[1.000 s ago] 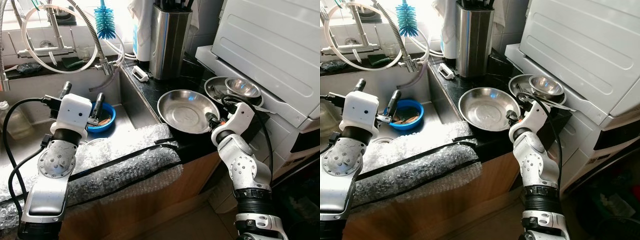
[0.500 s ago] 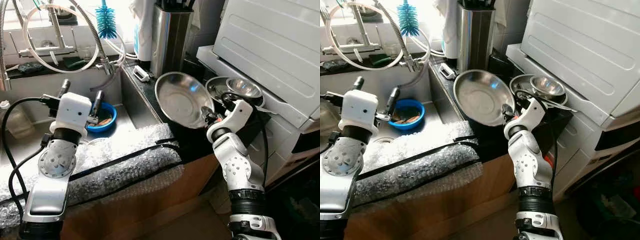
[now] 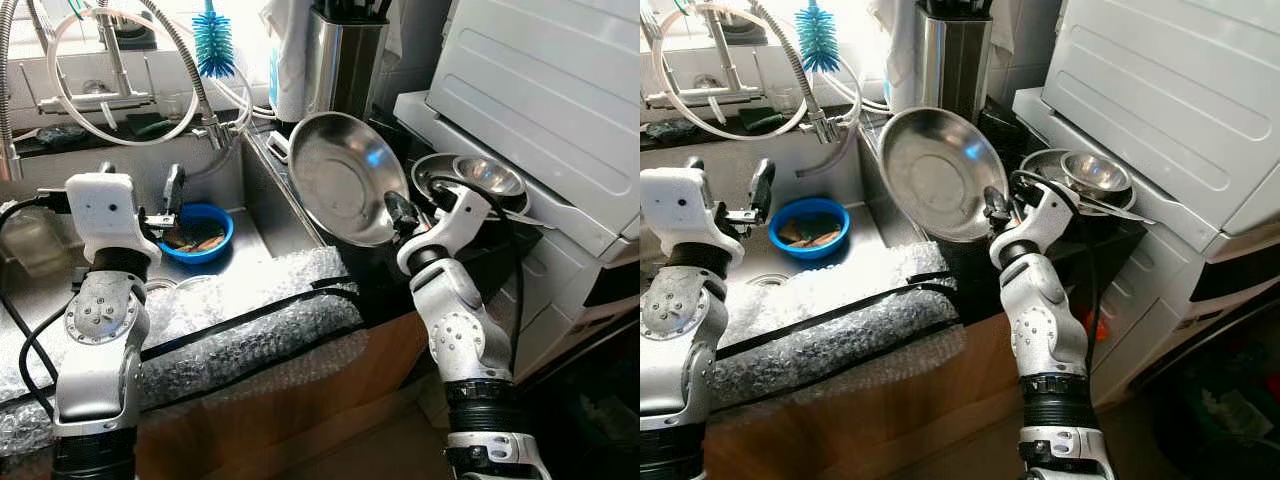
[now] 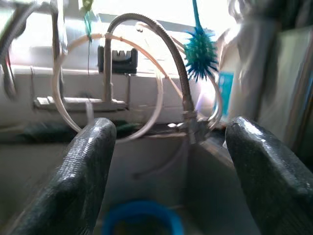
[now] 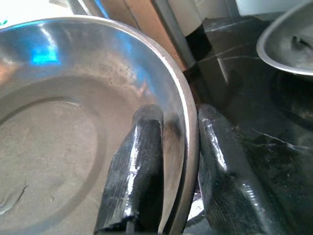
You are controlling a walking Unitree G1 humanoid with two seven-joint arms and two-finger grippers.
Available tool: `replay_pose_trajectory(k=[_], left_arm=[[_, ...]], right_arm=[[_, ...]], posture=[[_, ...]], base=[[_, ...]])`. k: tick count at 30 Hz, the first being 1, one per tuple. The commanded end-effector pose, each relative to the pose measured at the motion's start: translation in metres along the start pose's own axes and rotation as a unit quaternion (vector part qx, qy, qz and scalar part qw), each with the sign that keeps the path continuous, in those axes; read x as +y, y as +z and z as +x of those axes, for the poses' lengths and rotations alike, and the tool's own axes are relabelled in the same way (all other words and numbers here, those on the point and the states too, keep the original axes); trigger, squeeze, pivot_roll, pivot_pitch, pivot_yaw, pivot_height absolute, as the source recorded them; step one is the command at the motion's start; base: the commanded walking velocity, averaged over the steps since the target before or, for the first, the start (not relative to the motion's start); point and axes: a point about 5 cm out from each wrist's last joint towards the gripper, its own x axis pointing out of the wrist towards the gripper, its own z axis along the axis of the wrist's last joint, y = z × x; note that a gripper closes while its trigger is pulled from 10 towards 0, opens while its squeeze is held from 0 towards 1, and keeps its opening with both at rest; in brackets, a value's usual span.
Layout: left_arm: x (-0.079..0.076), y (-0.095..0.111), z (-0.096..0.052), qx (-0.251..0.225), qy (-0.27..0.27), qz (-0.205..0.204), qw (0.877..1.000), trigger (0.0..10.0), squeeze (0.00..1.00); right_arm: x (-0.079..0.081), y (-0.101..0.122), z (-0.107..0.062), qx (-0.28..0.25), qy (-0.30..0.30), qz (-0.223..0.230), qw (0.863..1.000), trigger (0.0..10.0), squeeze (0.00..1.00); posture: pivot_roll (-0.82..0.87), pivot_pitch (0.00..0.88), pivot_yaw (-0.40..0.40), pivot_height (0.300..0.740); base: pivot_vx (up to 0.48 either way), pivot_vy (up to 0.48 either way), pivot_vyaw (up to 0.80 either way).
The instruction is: Kitchen organization
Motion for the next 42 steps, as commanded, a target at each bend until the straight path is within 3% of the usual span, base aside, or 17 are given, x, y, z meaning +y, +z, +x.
replay_pose_trajectory(k=[1,4,5,7,8,15,16,17,18,20,21,23,29,31,32,41,42], left_arm=[[-0.005,0.012,0.003,-0.015,-0.01,-0.037,0.999,10.0,0.0],[-0.02,0.017,0.003,-0.012,-0.048,-0.114,0.992,10.0,0.0],[-0.023,0.018,0.002,-0.013,-0.056,-0.123,0.991,10.0,0.24],[-0.027,0.02,0.002,-0.014,-0.065,-0.13,0.989,10.0,0.24],[-0.03,0.019,0.001,-0.011,-0.074,-0.13,0.989,10.0,1.0],[-0.042,0.013,-0.002,0.017,-0.1,-0.157,0.982,10.0,1.0],[-0.044,0.013,-0.003,0.022,-0.105,-0.154,0.982,10.0,0.48],[-0.045,0.012,-0.003,0.024,-0.107,-0.15,0.983,10.0,0.48],[-0.046,0.012,-0.003,0.026,-0.11,-0.143,0.983,10.0,0.02],[-0.049,0.01,-0.004,0.029,-0.117,-0.129,0.984,10.0,0.0],[-0.049,0.01,-0.004,0.029,-0.114,-0.133,0.984,3.6,0.0],[-0.05,0.011,-0.004,0.024,-0.112,-0.134,0.984,0.0,0.0],[-0.051,0.013,-0.004,0.026,-0.12,-0.116,0.986,0.0,0.0],[-0.053,0.013,-0.005,0.026,-0.126,-0.109,0.986,1.5,0.0],[-0.054,0.013,-0.005,0.028,-0.127,-0.104,0.986,10.0,0.0],[-0.057,0.012,-0.004,0.028,-0.132,-0.079,0.988,10.0,0.0],[-0.059,0.012,-0.005,0.027,-0.14,-0.076,0.987,0.0,0.0]], right_arm=[[0.005,0.007,0.0,-0.018,0.012,-0.013,1.0,10.0,0.0],[0.008,0.006,0.001,-0.019,0.02,-0.03,0.999,10.0,0.0],[0.008,0.006,0.001,-0.018,0.02,-0.029,0.999,10.0,0.0],[0.008,0.005,0.001,-0.019,0.02,-0.029,0.999,10.0,0.0],[0.008,0.005,0.001,-0.017,0.021,-0.032,0.999,10.0,0.0],[0.01,0.003,0.001,-0.015,0.025,-0.042,0.999,10.0,0.0],[0.009,0.002,0.0,-0.014,0.024,-0.043,0.999,10.0,0.0],[0.009,0.002,0.0,-0.014,0.024,-0.044,0.999,10.0,0.0],[0.009,0.002,0.0,-0.014,0.024,-0.045,0.999,10.0,0.0],[0.009,0.001,0.0,-0.013,0.024,-0.046,0.999,10.0,0.0],[0.009,0.001,0.0,-0.013,0.024,-0.047,0.999,10.0,0.0],[0.01,0.001,0.0,-0.014,0.025,-0.047,0.998,10.0,0.0],[0.012,0.0,0.001,-0.012,0.032,-0.058,0.998,10.0,0.0],[0.012,-0.001,0.001,-0.01,0.033,-0.063,0.997,10.0,0.0],[0.013,-0.002,0.001,-0.007,0.038,-0.069,0.997,10.0,0.0],[0.017,-0.006,0.0,0.002,0.057,-0.113,0.992,10.0,0.0],[0.018,-0.006,0.0,0.001,0.062,-0.121,0.991,10.0,0.0]], posture=[[0.01,0.0,-0.114,0.74],[0.01,0.0,-0.114,0.74],[0.01,0.0,-0.114,0.74],[0.01,0.0,-0.115,0.74],[0.01,0.0,-0.115,0.74],[0.01,0.0,-0.113,0.74],[0.01,0.0,-0.112,0.74],[0.01,0.0,-0.112,0.74],[0.01,0.0,-0.111,0.74],[0.01,0.0,-0.111,0.74],[0.01,0.0,-0.111,0.74],[0.01,0.0,-0.11,0.74],[0.01,0.0,-0.11,0.74],[0.01,0.0,-0.11,0.74],[0.01,0.0,-0.11,0.74],[0.01,0.0,-0.114,0.74],[0.01,0.0,-0.116,0.74]], base=[[0.0,0.0,0.0],[0.0,0.0,0.0],[0.0,0.0,0.0],[0.0,0.0,0.0],[0.0,0.0,0.0],[0.0,0.0,0.0],[0.0,0.0,0.0],[0.0,0.0,0.0],[0.0,0.0,0.0],[0.0,0.0,0.0],[0.0,0.0,0.0],[0.0,0.0,0.0],[0.0,0.0,0.0],[0.0,0.0,0.0],[0.0,0.0,0.0],[0.0,0.0,0.0],[0.0,0.0,0.0]])
